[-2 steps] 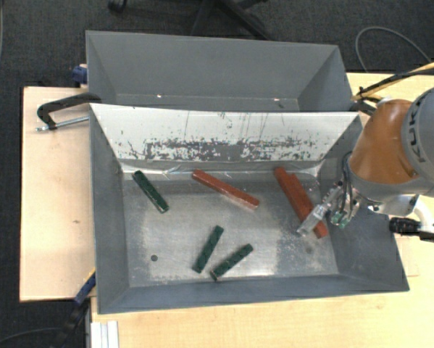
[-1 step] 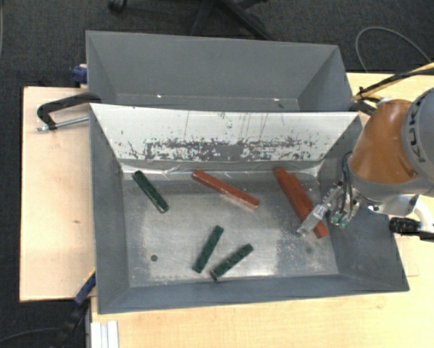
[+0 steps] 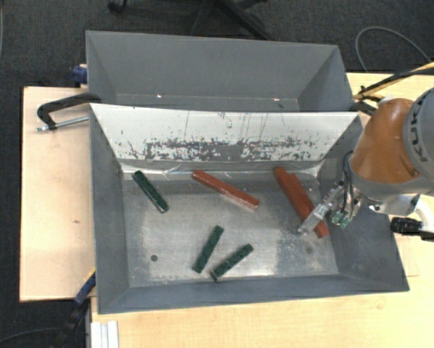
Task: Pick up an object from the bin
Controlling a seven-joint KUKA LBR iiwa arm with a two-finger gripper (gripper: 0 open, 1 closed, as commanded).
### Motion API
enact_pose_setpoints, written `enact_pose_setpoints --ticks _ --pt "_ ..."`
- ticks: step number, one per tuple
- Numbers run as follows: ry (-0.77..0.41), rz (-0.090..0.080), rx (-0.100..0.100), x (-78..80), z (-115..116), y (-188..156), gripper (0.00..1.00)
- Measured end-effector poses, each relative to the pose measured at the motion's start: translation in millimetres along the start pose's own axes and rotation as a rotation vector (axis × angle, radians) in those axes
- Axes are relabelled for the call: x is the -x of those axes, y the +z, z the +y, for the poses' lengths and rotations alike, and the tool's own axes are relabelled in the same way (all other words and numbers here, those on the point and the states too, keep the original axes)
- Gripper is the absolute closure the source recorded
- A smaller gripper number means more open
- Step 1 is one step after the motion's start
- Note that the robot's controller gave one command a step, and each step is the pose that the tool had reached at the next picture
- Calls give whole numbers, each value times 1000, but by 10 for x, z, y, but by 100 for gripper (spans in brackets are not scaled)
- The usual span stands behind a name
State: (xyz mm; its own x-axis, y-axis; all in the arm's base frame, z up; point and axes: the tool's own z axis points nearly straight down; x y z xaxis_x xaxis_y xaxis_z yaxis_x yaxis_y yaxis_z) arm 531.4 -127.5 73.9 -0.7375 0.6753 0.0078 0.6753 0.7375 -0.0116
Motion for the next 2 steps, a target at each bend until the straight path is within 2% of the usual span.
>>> enact_pose_setpoints --ticks 1,2 --pt "-1 -1 4 -13 11 -204 100" --pt "-4 -11 14 1 34 -407 100"
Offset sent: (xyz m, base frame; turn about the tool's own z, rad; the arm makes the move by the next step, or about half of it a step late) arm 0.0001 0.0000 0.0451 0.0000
